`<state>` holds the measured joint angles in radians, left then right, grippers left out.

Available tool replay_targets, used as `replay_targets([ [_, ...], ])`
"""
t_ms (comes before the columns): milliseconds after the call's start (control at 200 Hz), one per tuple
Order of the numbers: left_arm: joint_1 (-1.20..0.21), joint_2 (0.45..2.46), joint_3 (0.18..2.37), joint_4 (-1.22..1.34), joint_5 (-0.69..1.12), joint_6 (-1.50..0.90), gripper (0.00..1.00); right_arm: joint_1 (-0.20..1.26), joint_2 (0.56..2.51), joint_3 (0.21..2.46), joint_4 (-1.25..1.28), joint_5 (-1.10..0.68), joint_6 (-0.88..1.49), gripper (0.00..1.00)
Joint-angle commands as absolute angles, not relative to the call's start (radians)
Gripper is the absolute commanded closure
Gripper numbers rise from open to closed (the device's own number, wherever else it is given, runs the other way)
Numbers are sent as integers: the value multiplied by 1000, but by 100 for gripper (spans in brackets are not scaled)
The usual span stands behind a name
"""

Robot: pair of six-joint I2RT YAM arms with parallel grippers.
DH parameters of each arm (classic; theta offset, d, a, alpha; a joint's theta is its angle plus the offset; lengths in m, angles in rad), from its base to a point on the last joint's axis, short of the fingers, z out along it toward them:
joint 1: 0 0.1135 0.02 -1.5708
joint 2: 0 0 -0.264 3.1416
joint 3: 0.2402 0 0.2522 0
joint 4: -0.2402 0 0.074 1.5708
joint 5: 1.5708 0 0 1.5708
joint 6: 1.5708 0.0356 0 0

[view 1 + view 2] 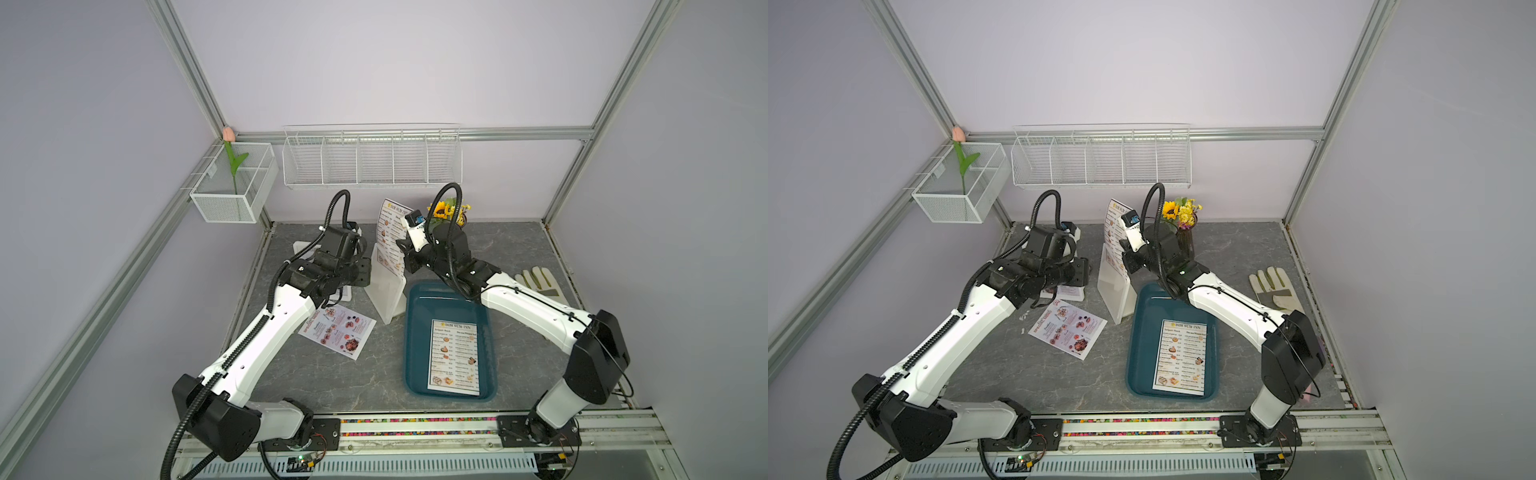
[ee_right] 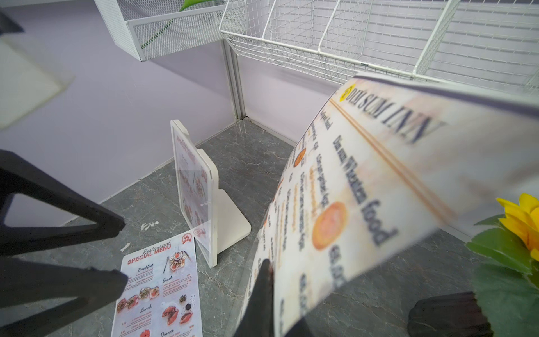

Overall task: Replace the menus in the menu holders
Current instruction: Insert the menu into the menu holder.

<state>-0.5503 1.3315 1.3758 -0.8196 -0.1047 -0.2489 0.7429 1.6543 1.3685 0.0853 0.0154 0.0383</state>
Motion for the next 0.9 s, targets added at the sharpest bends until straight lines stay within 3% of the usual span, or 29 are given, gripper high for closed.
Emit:
replay_targets([
  [0,-553,1319,1396,-818,-117,-235,45,754,1645,1337,151,50,20,92],
  [900,-552,1316,1388,-805,-122,-239,44,770,1588,1189,333,95,-22,91],
])
